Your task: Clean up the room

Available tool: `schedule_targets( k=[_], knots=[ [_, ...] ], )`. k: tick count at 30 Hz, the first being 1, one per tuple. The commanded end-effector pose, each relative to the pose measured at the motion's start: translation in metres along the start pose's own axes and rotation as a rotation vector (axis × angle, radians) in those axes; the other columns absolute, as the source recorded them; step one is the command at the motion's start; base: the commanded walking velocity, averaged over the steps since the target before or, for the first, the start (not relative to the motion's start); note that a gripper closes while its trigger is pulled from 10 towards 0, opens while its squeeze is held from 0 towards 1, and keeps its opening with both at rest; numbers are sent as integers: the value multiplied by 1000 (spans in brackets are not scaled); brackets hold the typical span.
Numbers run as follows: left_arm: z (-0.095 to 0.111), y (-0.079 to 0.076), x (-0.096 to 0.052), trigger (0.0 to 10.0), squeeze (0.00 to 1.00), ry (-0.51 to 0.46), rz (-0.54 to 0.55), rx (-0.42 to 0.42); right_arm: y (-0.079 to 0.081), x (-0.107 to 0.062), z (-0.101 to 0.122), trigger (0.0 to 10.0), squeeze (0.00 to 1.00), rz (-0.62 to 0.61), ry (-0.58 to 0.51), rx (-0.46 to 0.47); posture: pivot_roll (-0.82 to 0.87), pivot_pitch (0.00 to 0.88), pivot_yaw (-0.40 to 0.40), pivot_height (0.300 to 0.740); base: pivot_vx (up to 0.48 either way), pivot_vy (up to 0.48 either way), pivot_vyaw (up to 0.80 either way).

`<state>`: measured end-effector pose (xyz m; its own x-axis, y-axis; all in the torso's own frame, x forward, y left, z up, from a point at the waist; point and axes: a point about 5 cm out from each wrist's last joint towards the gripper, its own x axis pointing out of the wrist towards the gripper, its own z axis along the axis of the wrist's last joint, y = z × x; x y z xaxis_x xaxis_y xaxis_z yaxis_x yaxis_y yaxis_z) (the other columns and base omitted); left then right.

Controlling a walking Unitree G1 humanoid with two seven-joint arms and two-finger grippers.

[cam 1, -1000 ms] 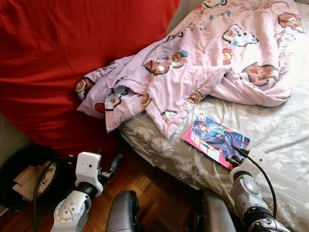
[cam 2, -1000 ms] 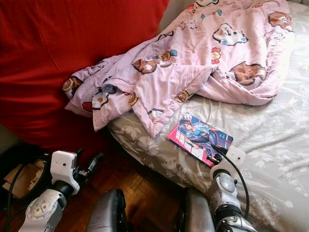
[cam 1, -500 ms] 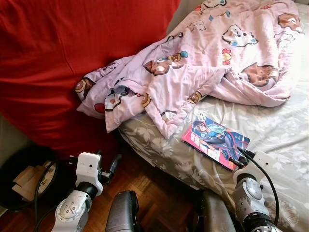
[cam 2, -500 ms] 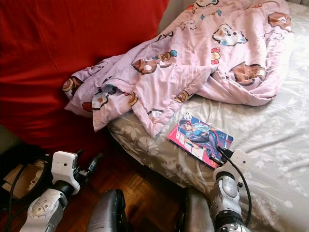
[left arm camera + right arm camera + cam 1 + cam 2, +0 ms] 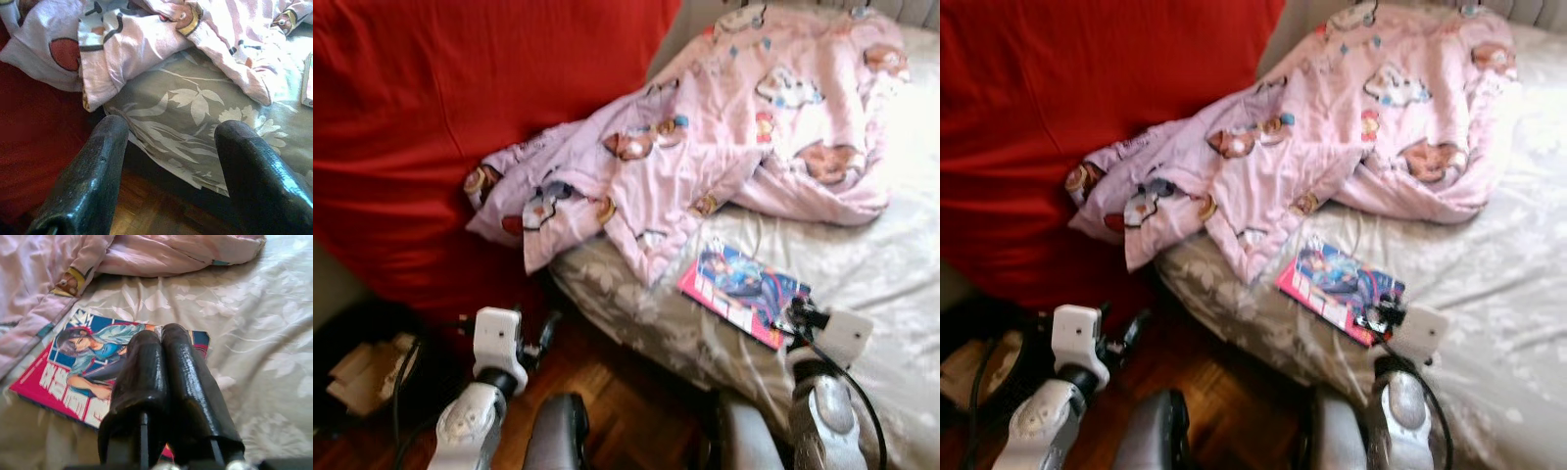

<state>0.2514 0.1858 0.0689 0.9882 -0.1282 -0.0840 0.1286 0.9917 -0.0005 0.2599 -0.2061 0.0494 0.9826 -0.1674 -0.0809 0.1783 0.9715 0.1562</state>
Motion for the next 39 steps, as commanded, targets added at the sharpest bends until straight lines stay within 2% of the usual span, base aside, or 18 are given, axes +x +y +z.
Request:
schedule_targets(
  k=[1, 6, 8, 11, 15, 17, 19, 25, 28, 31, 32, 34, 36, 39],
  knots=[
    [-6, 6, -3, 10000, 0, 14, 38, -22, 1, -4, 0, 10000, 0, 28, 14, -14, 78, 88, 17, 581, 0, 0, 0],
    [-21, 10, -5, 10000, 0, 54, 80, -67, 4, -6, -13, 10000, 0, 96, 83, -26, 72, 72, 4, 581, 0, 0, 0],
    [-33, 9, -5, 10000, 0, 94, 93, -95, 3, -4, -31, 10000, 0, 105, 193, -85, 60, 55, -10, 596, 0, 0, 0],
    [-39, 7, -4, 10000, 0, 114, 96, -106, 2, -4, -42, 10000, 0, 118, 241, -91, 62, 47, -17, 606, 0, 0, 0],
    [-56, 4, -2, 10000, 0, 176, 109, -127, 0, -7, -61, 10000, 0, 134, 341, -96, 82, 23, -32, 641, 0, 0, 0],
    [-58, 4, -3, 10000, 0, 181, 110, -127, 0, -7, -62, 10000, 0, 136, 346, -96, 82, 23, -32, 646, 0, 0, 0],
    [-70, 7, -5, 10000, 0, 232, 137, -151, 0, -8, -69, 10000, 0, 139, 383, -94, 81, 8, -36, 666, 0, 0, 0],
    [-87, 6, -8, 10000, 0, 313, 140, -157, -4, -13, -82, 10000, 0, 129, 457, -115, 94, 0, -40, 696, 0, 0, 0],
    [-95, 2, -8, 10000, 0, 349, 127, -157, -8, -19, -91, 10000, 0, 129, 518, -165, 99, 0, -42, 716, 0, 0, 0],
    [-109, -2, -12, 10000, 0, 436, 116, -156, -13, -31, -104, 10000, 0, 102, 591, -139, 110, 0, -44, 736, 0, 0, 0],
    [-109, -2, -12, 10000, 0, 436, 116, -156, -13, -31, -104, 10000, 0, 102, 591, -139, 110, 0, -44, 736, 0, 0, 0],
    [-121, -4, -18, 10000, 0, 521, 114, -125, -19, -41, -114, 10000, 0, 68, 658, -158, 102, 0, -47, 736, 0, 0, 0],
    [-126, -4, -22, 10000, 0, 562, 128, -126, -22, -47, -118, 10000, 0, 55, 690, -124, 108, 0, -52, 736, 0, 0, 0],
    [-137, -7, -31, 10000, 0, 661, 112, -103, -27, -60, -127, 10000, 0, 34, 756, -136, 102, 0, -41, 736, 0, 0, 0]
  ],
)
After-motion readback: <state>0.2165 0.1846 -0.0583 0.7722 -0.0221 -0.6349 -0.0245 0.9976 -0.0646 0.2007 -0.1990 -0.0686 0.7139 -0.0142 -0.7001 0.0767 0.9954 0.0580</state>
